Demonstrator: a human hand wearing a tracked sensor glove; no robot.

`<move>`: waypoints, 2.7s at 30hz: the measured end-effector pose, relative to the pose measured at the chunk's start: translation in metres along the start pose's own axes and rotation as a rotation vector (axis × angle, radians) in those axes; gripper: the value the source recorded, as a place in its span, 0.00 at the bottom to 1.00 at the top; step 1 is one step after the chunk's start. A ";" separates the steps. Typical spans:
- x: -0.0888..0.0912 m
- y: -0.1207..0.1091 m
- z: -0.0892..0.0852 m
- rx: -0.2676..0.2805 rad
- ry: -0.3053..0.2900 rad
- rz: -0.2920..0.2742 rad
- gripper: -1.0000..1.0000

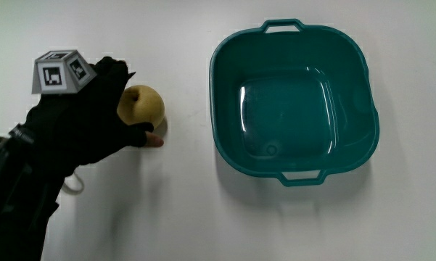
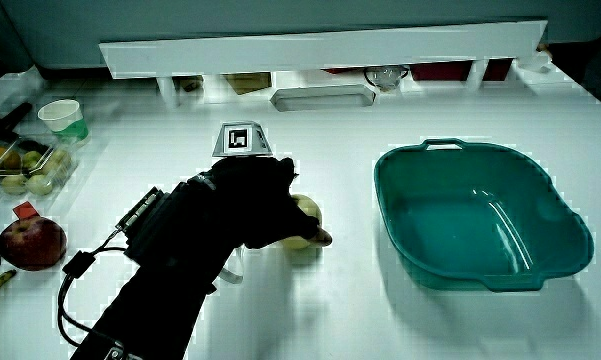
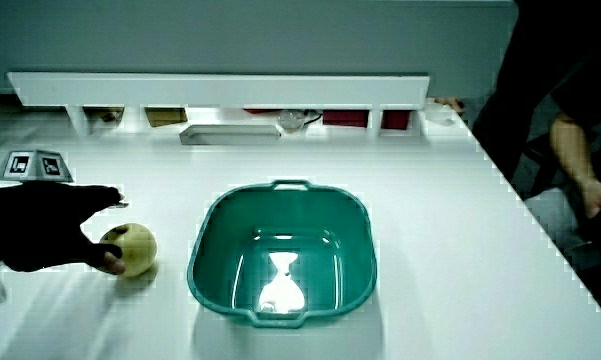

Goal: Pick pear from desk

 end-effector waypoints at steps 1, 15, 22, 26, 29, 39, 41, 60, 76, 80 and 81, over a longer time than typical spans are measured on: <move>0.000 0.003 0.001 -0.027 -0.009 0.018 0.50; 0.001 0.044 -0.008 -0.173 -0.030 0.029 0.50; 0.004 0.050 -0.009 -0.164 -0.028 0.003 0.50; 0.005 0.050 -0.010 -0.146 -0.036 -0.008 0.50; 0.005 0.049 -0.011 -0.146 -0.043 -0.002 0.50; 0.001 0.050 -0.012 -0.051 -0.081 -0.009 0.66; 0.002 0.048 -0.011 -0.036 -0.092 -0.002 0.70; 0.001 0.041 -0.009 0.091 -0.116 -0.075 1.00; 0.039 -0.011 0.027 0.202 -0.076 -0.193 1.00; 0.053 -0.021 0.032 0.211 -0.072 -0.232 1.00; 0.056 -0.023 0.032 0.207 -0.076 -0.226 1.00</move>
